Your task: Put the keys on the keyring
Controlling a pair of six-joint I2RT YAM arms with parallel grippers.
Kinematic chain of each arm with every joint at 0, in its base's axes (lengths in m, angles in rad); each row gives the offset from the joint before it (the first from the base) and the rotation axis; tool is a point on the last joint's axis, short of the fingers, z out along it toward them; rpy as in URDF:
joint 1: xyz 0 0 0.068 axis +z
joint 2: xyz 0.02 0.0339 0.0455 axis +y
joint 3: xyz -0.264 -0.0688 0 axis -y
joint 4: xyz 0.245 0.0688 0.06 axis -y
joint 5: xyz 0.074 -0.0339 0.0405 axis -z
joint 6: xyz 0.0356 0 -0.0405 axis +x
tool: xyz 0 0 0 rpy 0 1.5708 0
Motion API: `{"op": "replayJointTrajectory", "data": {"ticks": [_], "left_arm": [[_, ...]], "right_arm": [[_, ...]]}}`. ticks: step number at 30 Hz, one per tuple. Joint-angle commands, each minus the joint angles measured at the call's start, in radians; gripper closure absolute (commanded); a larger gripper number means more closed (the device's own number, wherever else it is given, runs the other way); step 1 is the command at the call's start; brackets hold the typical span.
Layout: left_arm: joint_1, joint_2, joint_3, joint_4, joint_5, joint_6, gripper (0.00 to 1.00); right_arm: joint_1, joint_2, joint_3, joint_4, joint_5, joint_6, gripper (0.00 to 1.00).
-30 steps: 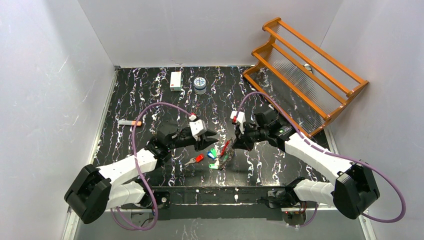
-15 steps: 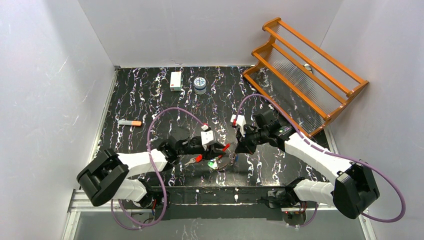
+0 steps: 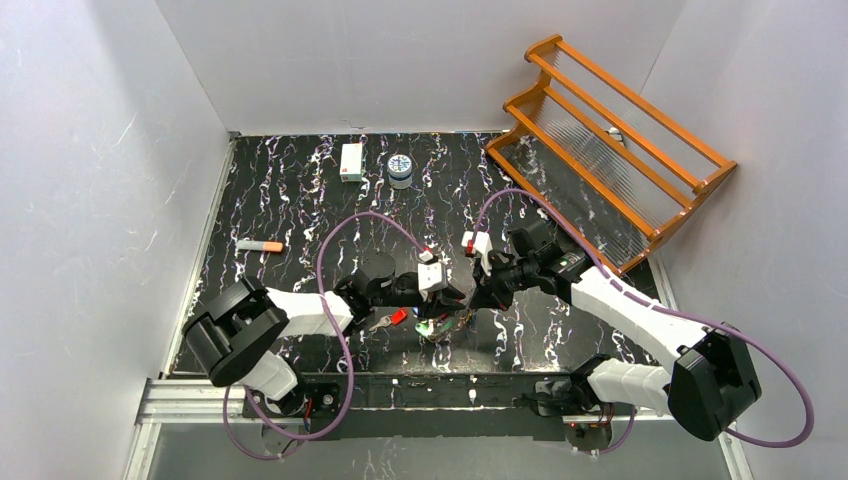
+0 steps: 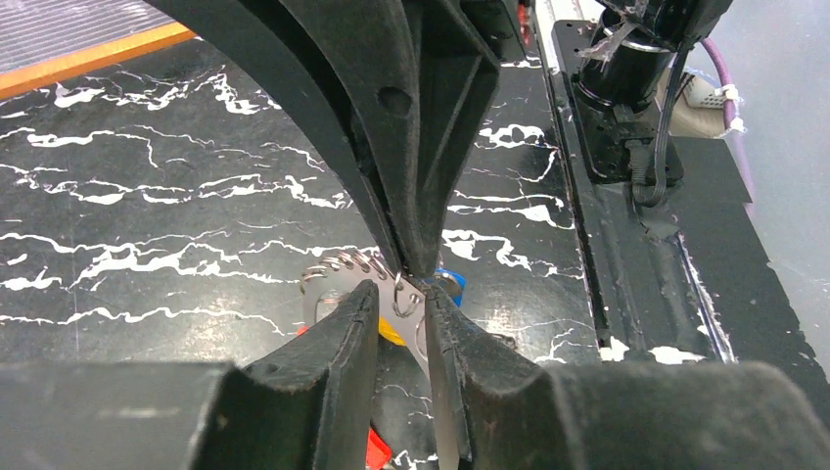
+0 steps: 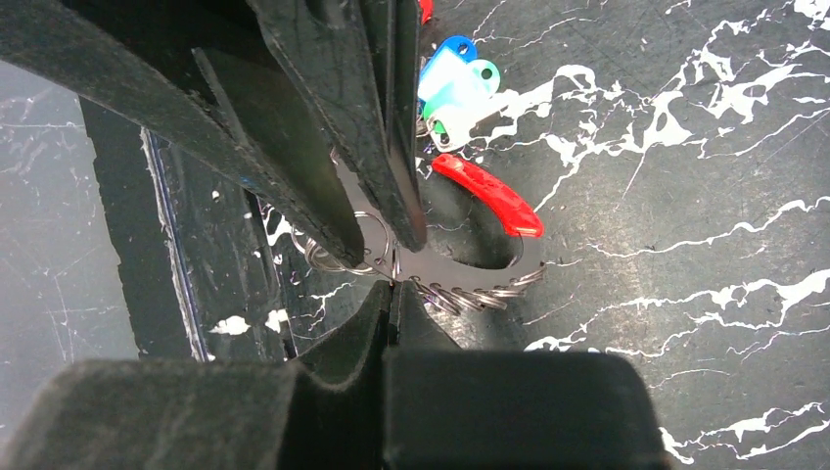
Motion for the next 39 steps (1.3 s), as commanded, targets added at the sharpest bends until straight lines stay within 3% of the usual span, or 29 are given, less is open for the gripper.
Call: {"op": "replayJointTrajectory", "data": {"ticks": [1, 15, 18, 22, 23, 26, 30, 39], "left_arm": [[-0.007, 0.022, 0.038, 0.043, 0.006, 0.026, 0.78], [-0.010, 0.084, 0.064, 0.043, 0.042, 0.034, 0.90], [-0.009, 0.095, 0.071, 0.043, 0.057, 0.034, 1.00], [-0.011, 0.091, 0.067, 0.043, 0.047, 0.011, 1.00], [-0.011, 0.083, 0.063, 0.044, 0.028, -0.003, 1.00], [-0.011, 0.047, 0.041, 0.048, -0.062, -0.041, 1.00], [-0.011, -0.005, -0.009, 0.111, -0.181, -0.105, 1.00], [-0.010, -0.026, -0.169, 0.520, -0.347, -0.307, 1.00]], "right_arm": [[0.004, -0.026, 0.036, -0.016, -0.040, -0.020, 0.99], [0.007, -0.035, 0.038, -0.010, -0.055, -0.031, 0.99], [0.006, -0.035, 0.039, -0.008, -0.055, -0.032, 0.99], [0.006, -0.037, 0.041, 0.006, -0.036, -0.025, 0.99], [0.006, -0.039, 0.040, 0.020, -0.023, -0.015, 0.96], [0.006, -0.062, 0.026, 0.079, 0.019, 0.035, 0.58], [0.006, -0.130, -0.029, 0.208, 0.084, 0.115, 0.30], [0.002, -0.254, -0.158, 0.462, 0.064, 0.231, 0.28]]}}
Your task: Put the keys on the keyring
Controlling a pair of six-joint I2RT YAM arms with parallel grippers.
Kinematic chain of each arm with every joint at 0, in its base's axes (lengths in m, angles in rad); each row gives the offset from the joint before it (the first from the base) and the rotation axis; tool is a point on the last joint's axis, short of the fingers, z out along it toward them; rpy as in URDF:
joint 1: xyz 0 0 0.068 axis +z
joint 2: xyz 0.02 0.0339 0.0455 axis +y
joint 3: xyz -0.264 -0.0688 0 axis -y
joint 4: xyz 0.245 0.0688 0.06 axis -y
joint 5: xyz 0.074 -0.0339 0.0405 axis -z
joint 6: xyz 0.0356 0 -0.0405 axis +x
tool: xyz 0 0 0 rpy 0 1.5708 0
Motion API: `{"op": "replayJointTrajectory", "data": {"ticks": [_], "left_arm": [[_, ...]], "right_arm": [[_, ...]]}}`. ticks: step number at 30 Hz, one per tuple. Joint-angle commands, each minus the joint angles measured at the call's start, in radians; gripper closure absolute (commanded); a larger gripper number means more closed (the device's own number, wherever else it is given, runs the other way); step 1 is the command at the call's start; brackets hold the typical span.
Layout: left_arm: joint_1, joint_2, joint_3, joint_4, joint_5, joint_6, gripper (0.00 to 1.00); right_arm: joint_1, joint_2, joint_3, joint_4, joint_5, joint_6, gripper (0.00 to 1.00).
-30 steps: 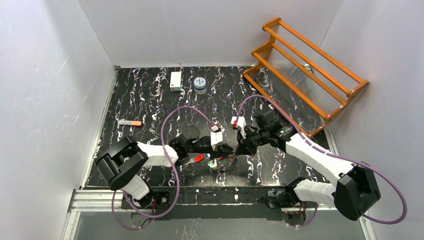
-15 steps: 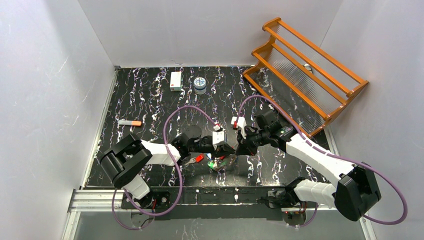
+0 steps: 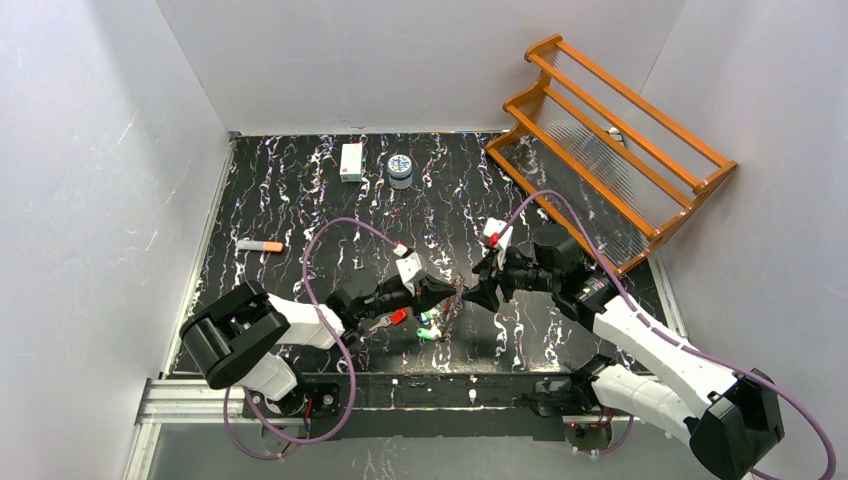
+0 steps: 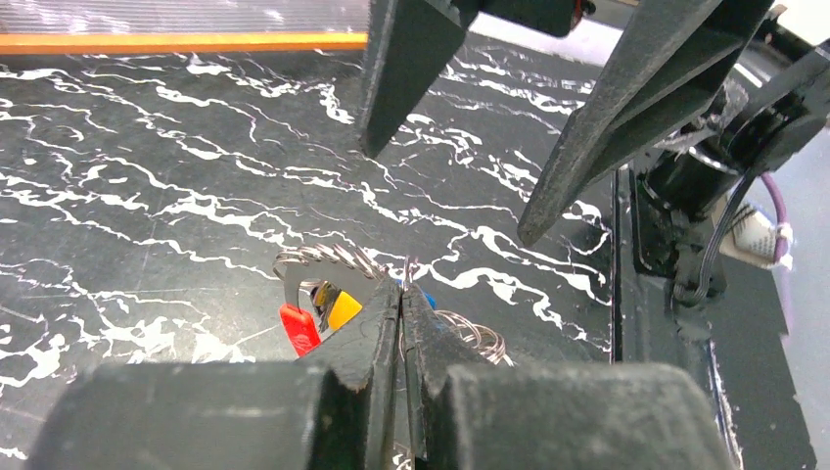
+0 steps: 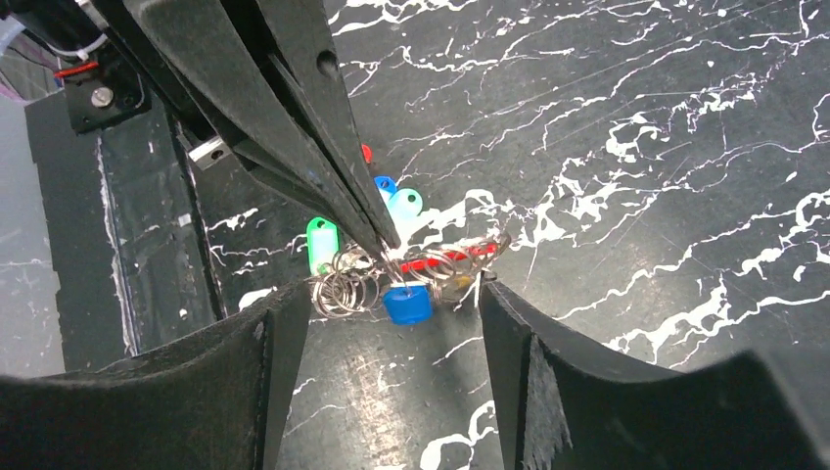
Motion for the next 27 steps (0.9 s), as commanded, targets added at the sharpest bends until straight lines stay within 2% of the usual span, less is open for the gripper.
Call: {"op": "replayJointTrajectory", "data": {"ticks": [1, 5, 8, 10, 16, 21, 27], "left_arm": [[-0.003, -0.015, -0.063, 0.311, -0.094, -0.104, 1.00], [-0.003, 0.005, -0.102, 0.442, -0.095, -0.124, 1.00], [-0.002, 0.012, -0.117, 0.508, -0.075, -0.128, 1.00], [-0.003, 0.007, -0.120, 0.518, -0.056, -0.127, 1.00], [-0.002, -0.010, -0.129, 0.519, -0.035, -0.121, 1.00], [-0.002, -0.004, -0.118, 0.520, -0.006, -0.128, 1.00], [-0.003, -0.004, -0.114, 0.519, 0.007, -0.131, 1.00]], "right_arm": [[0.002, -0.033, -0.044, 0.180, -0.048, 0.072, 0.28], [-0.001, -0.051, -0.082, 0.253, -0.147, 0.077, 0.32], [-0.003, -0.072, -0.118, 0.316, -0.206, 0.067, 0.45], [-0.004, -0.092, -0.139, 0.363, -0.225, 0.049, 0.49], [-0.003, -0.124, -0.163, 0.388, -0.235, -0.043, 0.52], [-0.003, -0.068, -0.147, 0.384, -0.268, -0.080, 0.53], [-0.004, 0.006, -0.142, 0.406, -0.231, -0.098, 0.54]]}}
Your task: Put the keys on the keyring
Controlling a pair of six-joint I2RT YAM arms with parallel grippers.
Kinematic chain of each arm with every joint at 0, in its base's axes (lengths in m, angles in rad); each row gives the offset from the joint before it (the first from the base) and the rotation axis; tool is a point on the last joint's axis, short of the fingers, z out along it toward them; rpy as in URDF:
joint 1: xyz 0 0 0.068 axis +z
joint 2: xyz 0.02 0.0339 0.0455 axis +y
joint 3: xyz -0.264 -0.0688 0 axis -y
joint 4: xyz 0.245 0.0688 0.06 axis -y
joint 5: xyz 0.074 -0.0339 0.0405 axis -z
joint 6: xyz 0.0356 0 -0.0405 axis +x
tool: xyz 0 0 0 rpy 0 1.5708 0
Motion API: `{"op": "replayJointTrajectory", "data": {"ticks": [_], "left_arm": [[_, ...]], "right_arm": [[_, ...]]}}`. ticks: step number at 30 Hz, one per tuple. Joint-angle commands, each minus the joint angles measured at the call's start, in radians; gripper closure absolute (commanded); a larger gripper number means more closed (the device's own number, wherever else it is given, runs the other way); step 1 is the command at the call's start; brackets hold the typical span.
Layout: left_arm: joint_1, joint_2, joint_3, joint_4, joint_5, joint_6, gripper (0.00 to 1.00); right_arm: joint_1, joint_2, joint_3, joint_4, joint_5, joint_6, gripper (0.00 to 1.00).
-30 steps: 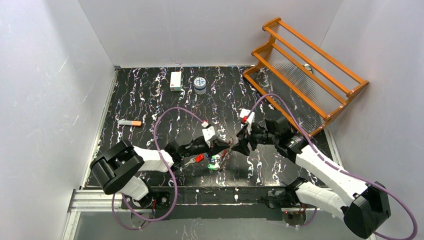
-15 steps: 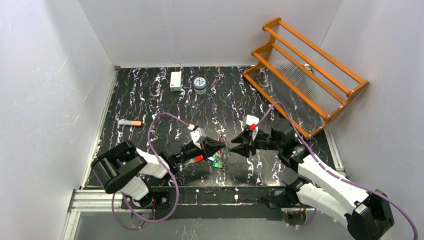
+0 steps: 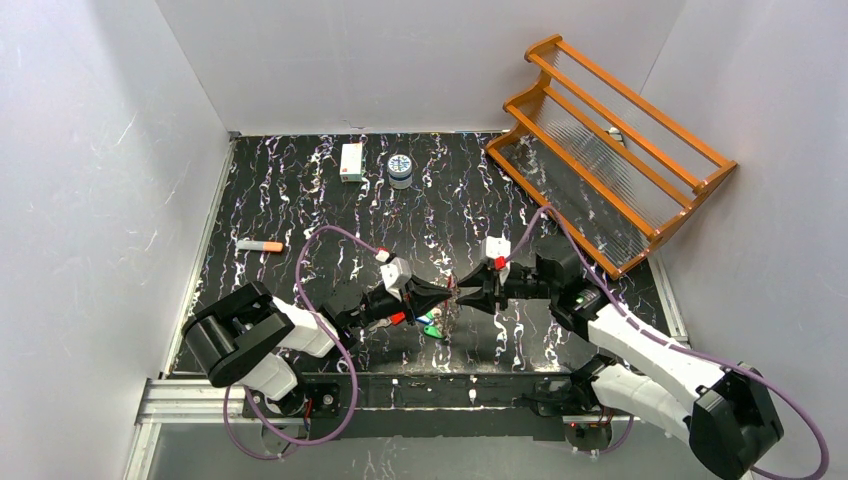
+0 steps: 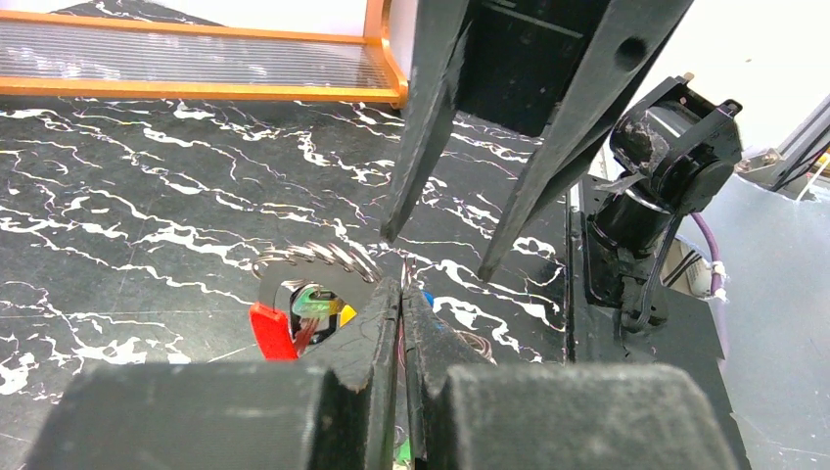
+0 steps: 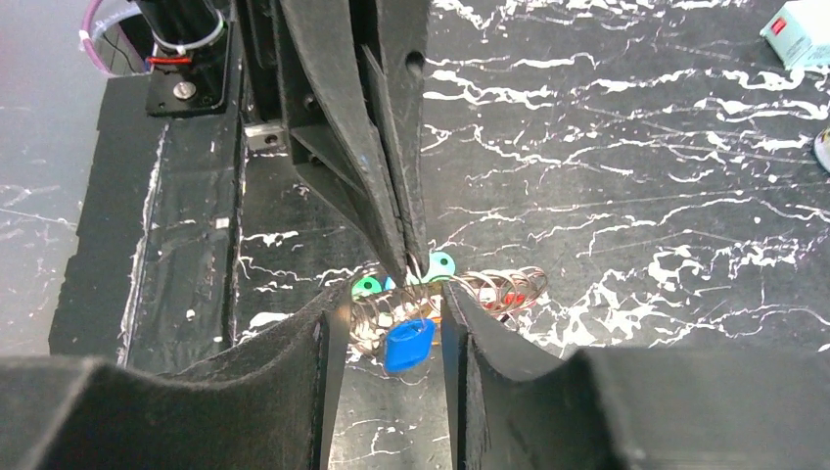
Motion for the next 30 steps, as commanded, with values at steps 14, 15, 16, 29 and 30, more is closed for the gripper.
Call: {"op": "replayJointTrajectory", "data": {"ticks": [14, 15, 16, 29, 30], "left_arm": [[-0.002, -0.010, 0.015, 0.213, 0.038, -0.008, 1.00], [-0.002, -0.011, 0.015, 0.212, 0.038, -0.007, 1.00], [-0.002, -0.013, 0.013, 0.213, 0.038, -0.005, 1.00], [-0.002, -0.119, 0.004, -0.025, -0.027, 0.174, 0.65], [-0.002, -0.136, 0.006, -0.066, -0.034, 0.198, 0.64]], "right_arm": [[-0.002, 0.072, 0.013, 0.111, -0.045, -0.045, 0.99], [-0.003, 0.070, 0.013, 0.105, -0.044, -0.047, 0.99], [-0.003, 0.071, 0.015, 0.096, -0.042, -0.051, 0.99], [-0.001, 0.123, 0.174, -0.311, 0.081, -0.127, 0.99], [-0.001, 0.130, 0.189, -0.345, 0.091, -0.132, 0.99]]}}
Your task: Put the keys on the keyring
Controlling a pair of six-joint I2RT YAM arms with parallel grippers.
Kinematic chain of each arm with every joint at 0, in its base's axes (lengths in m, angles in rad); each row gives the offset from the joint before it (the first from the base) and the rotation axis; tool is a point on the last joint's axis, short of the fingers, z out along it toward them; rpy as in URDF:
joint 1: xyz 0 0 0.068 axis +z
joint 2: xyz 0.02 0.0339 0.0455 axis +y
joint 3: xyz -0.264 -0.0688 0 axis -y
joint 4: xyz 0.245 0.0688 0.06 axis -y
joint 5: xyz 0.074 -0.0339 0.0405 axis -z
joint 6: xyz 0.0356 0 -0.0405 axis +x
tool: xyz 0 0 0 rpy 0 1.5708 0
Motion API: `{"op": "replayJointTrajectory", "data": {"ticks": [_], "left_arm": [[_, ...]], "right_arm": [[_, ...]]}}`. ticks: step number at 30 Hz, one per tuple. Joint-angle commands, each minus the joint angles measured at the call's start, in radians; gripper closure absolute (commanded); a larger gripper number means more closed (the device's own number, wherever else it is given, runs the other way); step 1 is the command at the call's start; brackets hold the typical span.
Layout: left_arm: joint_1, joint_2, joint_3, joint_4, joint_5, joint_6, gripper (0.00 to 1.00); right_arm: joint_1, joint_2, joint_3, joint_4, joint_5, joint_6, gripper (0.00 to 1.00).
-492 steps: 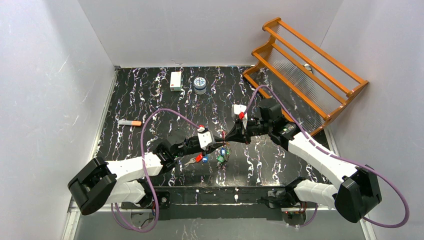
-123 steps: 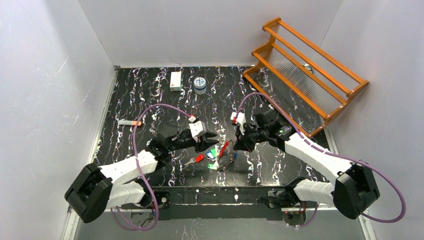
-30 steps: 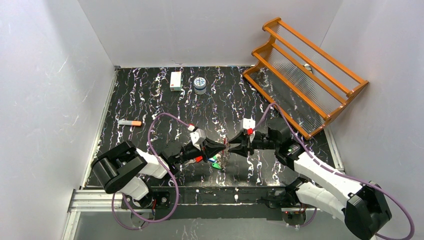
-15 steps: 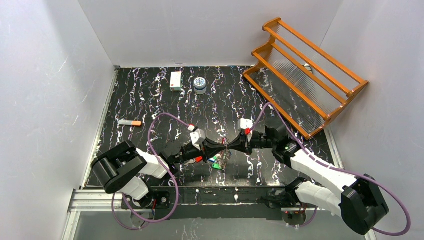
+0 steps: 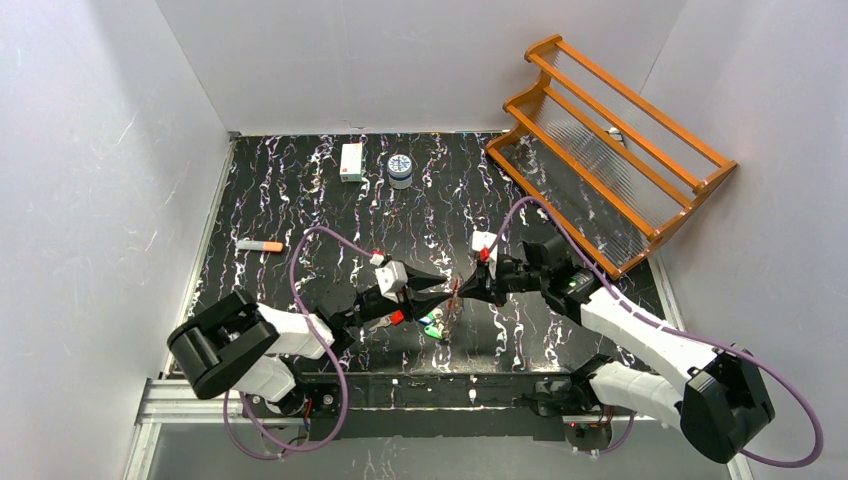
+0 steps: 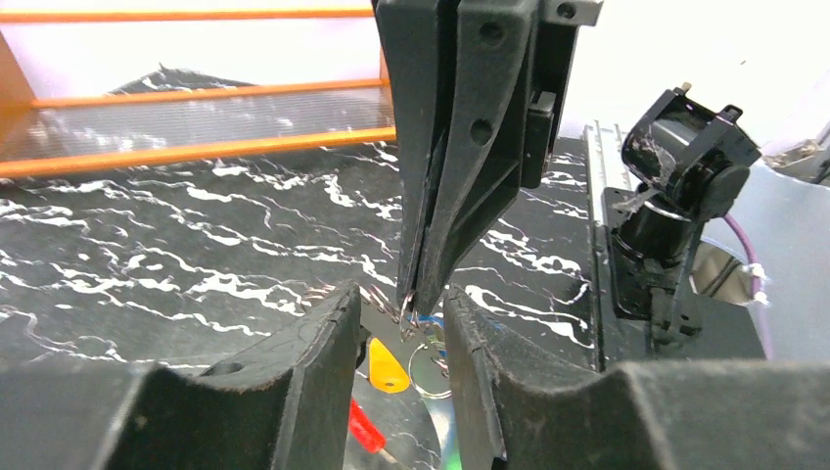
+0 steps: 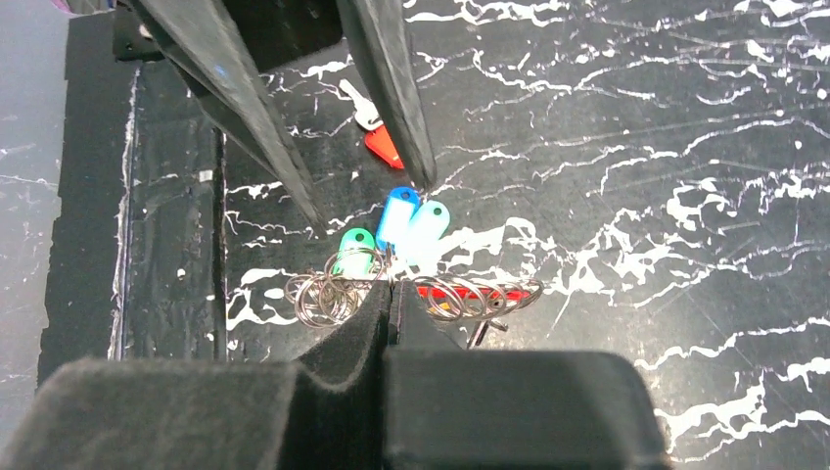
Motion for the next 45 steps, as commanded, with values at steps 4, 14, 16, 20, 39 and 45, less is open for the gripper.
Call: {"op": "replayJointTrajectory", "data": {"ticks": [4, 14, 16, 20, 39, 45], "left_arm": [[-0.003, -0.148, 0.018, -0.226, -0.047, 0.212, 0.64], [-0.003, -0.271, 0.091, -0.604, -0.013, 0.411, 0.64], [-0.003, -0.268, 0.099, -0.623, 0.007, 0.426, 0.64], [-0.003, -0.226, 0.125, -0.629, 0.088, 0.427, 0.64], [-0.032, 0.019, 0.238, -0.596, 0.259, 0.382, 0.80], [-0.033, 0.039, 0.236, -0.591, 0.196, 0.380, 1.00]], "right_arm": [[0.005, 0.049, 0.154, -0.276, 0.081, -0.059, 0.99], [0.062, 0.144, 0.262, -0.473, 0.206, -0.112, 0.99], [0.087, 0.152, 0.268, -0.487, 0.236, -0.126, 0.99], [0.128, 0.164, 0.275, -0.495, 0.262, -0.144, 0.99], [0.140, 0.144, 0.255, -0.438, 0.214, -0.131, 0.99], [0.140, 0.141, 0.255, -0.435, 0.216, -0.131, 0.99]]}}
